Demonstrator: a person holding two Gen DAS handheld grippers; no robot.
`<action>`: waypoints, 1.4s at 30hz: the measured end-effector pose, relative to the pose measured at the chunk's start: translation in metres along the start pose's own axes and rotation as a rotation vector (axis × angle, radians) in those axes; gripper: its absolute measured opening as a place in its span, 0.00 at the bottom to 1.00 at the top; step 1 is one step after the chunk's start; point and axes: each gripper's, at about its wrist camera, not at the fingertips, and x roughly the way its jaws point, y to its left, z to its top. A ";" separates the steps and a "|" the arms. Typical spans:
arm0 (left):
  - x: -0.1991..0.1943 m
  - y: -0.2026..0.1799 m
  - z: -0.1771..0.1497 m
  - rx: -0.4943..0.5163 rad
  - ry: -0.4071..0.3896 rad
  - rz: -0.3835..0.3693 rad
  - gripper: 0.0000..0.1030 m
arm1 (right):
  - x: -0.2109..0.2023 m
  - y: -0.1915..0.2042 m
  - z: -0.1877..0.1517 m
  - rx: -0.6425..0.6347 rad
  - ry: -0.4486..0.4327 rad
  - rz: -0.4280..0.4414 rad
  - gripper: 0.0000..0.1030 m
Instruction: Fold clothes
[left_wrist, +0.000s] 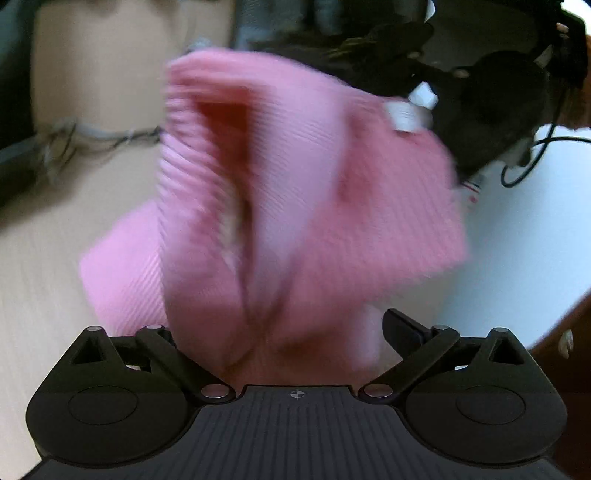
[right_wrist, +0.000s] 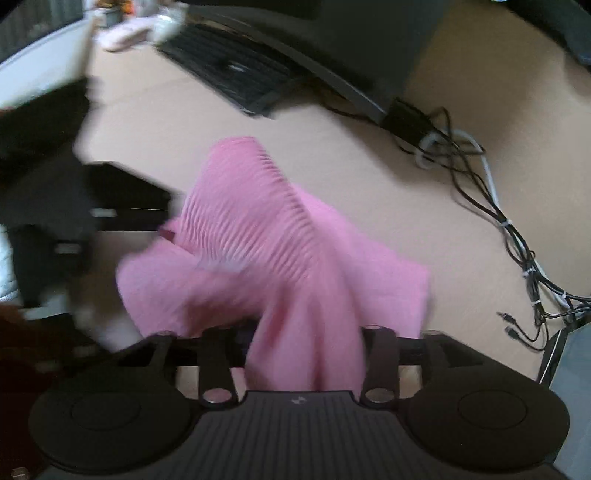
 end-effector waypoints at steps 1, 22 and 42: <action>0.001 0.007 -0.001 -0.056 -0.005 0.006 0.98 | 0.010 -0.005 0.001 0.003 -0.004 -0.021 0.70; 0.004 0.100 0.051 -0.394 0.026 0.222 0.82 | -0.030 -0.036 -0.055 0.458 -0.213 -0.173 0.66; -0.050 0.099 0.092 -0.050 -0.010 0.200 0.94 | 0.059 -0.074 -0.007 0.582 -0.187 -0.329 0.51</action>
